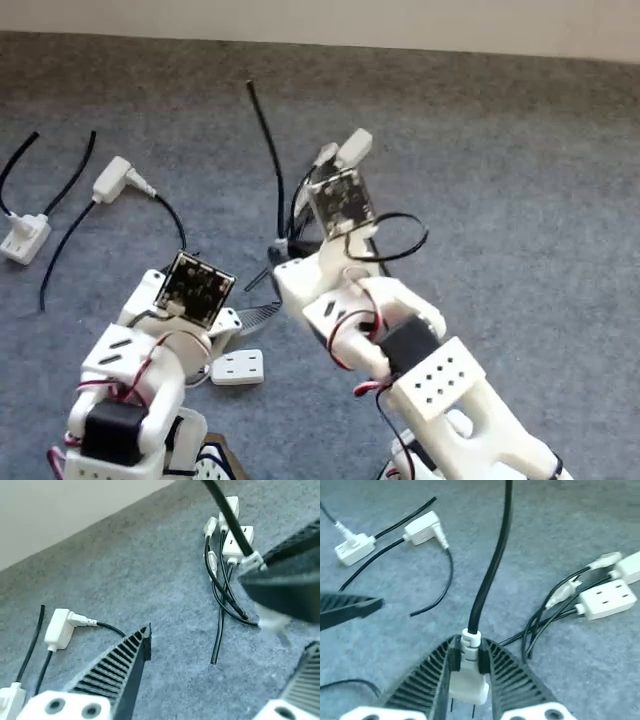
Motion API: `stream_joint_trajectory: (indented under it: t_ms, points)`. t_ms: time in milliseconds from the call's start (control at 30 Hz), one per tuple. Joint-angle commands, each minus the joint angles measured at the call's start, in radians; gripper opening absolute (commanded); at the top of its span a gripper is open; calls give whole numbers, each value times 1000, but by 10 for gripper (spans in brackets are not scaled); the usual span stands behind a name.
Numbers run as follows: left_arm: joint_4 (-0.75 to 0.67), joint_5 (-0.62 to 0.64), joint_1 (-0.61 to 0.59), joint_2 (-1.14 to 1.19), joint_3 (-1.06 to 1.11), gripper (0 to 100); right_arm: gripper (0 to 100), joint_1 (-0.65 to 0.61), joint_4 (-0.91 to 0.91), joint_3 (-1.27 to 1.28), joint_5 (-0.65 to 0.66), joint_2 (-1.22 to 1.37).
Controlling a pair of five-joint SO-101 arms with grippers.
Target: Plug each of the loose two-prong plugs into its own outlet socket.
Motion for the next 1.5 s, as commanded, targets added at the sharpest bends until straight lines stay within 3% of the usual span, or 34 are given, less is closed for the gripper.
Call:
stream_joint_trajectory:
  t_ms: [0, 333, 600, 1033, 1200, 1467]
  points:
    - [-52, 11, -21, -7, 22, 425, 6, -24, 7, -1, -3, -38]
    - [-91, 12, -48, -7, 70, 425, 6, -22, 283, -148, 109, -38]
    - [-98, 11, -48, -5, 90, 425, 6, -28, 401, -282, 163, -38]
    - [-109, 11, -50, -5, 85, 425, 6, -54, 484, -286, 226, -36]
    - [-144, 12, -116, -5, 85, 425, 6, -61, 530, -277, 275, -36]
    - [-123, 9, -125, -15, 79, 425, 6, -27, 513, -265, 298, 15]
